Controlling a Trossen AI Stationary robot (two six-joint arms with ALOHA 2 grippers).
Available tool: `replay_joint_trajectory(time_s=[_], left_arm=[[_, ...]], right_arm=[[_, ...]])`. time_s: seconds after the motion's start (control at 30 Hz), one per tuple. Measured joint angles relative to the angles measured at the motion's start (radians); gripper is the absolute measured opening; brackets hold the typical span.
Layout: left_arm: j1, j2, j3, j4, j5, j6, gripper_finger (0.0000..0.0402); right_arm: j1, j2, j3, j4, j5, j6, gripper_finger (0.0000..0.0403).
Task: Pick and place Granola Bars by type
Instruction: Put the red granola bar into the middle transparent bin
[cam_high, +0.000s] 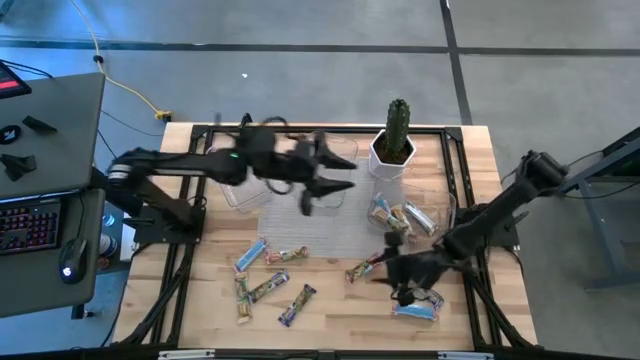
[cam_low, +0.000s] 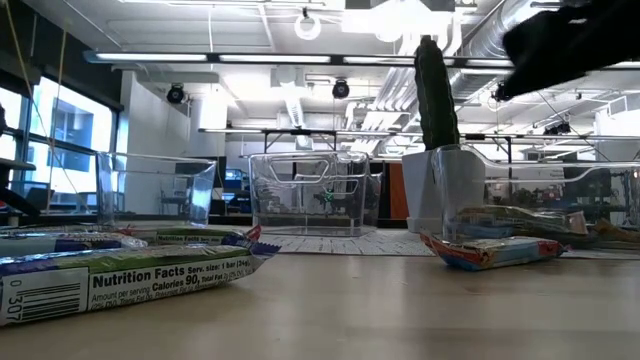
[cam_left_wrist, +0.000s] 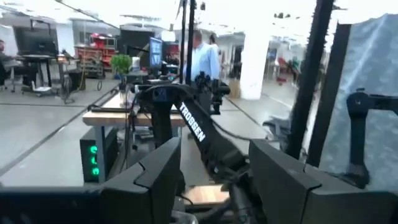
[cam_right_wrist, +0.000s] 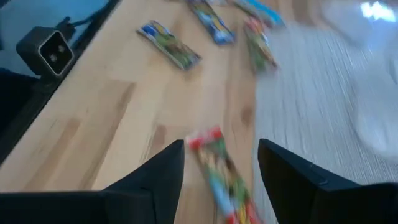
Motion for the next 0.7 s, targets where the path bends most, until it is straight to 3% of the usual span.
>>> replay_joint_trajectory(time_s=[0.1,0.2,0.43,0.7], left_arm=[[0.0,-0.079,0.0,-0.113,-0.02,0.012,0.0186],[0.001,-0.122,0.001,-0.239,-0.094,0.012,0.0186],[0.001,-0.132,-0.001,-0.465,-0.242,-0.019,0.0186],[0.001,-0.119,-0.002,-0.509,-0.252,-0.082,0.0186]], right_arm=[[-0.064,0.112,0.013,0.252,-0.069,-0.181,0.0187],[-0.146,0.215,0.078,0.392,-0.09,-0.247,0.0183],[-0.314,0.46,0.318,0.295,-0.196,-0.242,0.0181],[-0.402,0.739,0.537,0.272,-0.3,-0.276,0.0182]])
